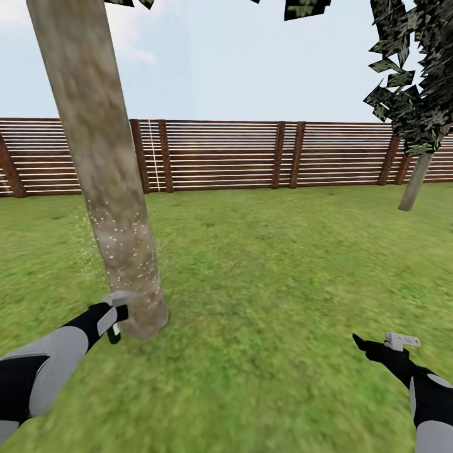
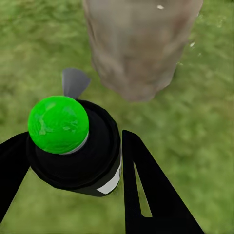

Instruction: In the garden, pick up the pesticide atomizer on the floor and spray pesticide onto both trees until each tree trunk is fully covered.

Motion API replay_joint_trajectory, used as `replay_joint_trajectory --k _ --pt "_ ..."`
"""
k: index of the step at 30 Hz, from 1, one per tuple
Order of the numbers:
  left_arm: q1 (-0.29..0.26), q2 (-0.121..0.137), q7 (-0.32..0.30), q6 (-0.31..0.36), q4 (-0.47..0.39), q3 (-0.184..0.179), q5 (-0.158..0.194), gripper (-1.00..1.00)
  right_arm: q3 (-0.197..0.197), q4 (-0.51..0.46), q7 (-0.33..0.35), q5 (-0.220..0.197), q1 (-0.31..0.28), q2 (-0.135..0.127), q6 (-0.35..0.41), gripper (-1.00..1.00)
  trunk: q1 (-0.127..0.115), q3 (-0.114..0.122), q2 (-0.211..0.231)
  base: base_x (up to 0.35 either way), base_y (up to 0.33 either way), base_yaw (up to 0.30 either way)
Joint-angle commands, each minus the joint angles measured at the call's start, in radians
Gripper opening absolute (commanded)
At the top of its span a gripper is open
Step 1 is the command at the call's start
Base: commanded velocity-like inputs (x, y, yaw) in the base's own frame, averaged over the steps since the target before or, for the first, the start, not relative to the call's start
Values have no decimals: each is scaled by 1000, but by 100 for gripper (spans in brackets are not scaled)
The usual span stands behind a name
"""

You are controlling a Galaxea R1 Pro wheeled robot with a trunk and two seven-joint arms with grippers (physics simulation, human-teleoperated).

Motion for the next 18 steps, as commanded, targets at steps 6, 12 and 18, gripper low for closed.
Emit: replay_joint_trajectory --k 6,12,18 --pt "15 33 2 -2 0 0 -1 -100 0 1 -4 1 0 0 0 100 0 0 0 0 0 0" --pt "54 51 4 -29 0 0 -2 -100 0 3 -2 0 0 -4 1 100 0 0 0 0 0 0" --pt "117 53 0 -138 -1 -1 -4 -100 -2 0 -7 1 0 0 0 100 0 0 0 -158 125 0"
